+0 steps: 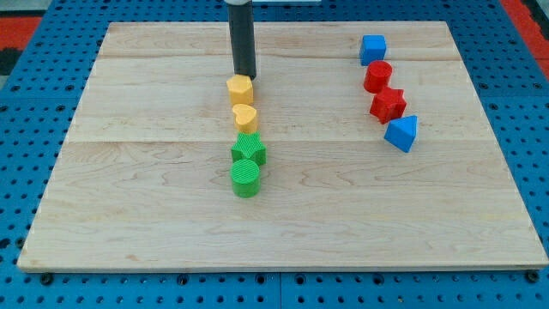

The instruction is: Slide the blue triangle towards the top center

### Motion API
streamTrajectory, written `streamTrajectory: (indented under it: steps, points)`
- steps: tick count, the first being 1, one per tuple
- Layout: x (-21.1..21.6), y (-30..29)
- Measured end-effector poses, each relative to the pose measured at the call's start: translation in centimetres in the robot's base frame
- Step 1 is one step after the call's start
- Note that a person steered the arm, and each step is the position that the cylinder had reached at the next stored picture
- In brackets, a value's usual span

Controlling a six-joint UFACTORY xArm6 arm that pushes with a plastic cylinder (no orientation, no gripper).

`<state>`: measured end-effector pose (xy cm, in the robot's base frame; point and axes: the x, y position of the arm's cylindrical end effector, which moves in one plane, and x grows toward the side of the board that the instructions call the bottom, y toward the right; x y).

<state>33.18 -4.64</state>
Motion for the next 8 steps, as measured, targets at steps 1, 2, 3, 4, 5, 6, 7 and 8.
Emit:
streamTrajectory:
  steps: [1,2,3,4,5,6,7,8]
  points:
    - [-1.7,5.5]
    - [-1.5,12.5]
    - [2.8,11.2]
    - [11.2,13.2]
    - [17.3,18.0]
    - [17.2,24.2]
    - [12.3,24.1]
    - [10.8,23.0]
